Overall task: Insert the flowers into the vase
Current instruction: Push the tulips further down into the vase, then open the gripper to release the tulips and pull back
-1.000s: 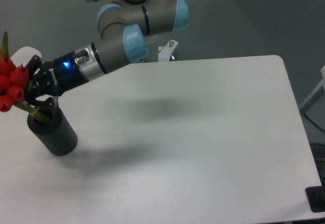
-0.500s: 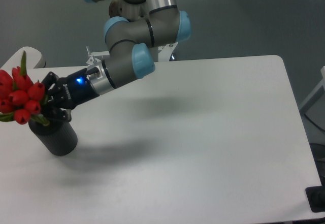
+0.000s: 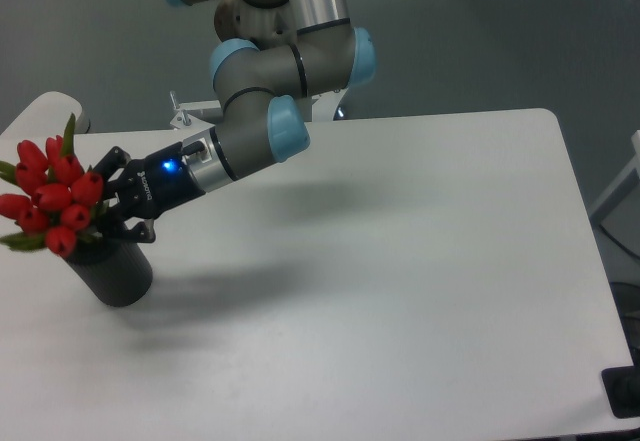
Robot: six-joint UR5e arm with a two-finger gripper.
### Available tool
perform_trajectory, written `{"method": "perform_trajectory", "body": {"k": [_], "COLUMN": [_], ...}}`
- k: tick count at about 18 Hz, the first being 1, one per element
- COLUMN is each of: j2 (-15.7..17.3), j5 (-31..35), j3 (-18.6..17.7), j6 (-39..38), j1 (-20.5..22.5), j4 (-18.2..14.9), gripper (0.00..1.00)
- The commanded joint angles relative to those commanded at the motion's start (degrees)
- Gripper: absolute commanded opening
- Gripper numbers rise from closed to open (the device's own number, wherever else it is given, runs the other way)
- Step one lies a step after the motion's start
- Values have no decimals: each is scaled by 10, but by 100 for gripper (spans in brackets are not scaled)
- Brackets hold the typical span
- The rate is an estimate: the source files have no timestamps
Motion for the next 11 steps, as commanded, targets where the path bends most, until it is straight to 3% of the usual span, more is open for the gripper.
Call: {"method": "perform_trajectory", "body": {"k": [11], "j2": [17], "j5": [12], "j3": [-33], "j6": [59], "j1": [47], "j4": [0], "gripper": [100]}}
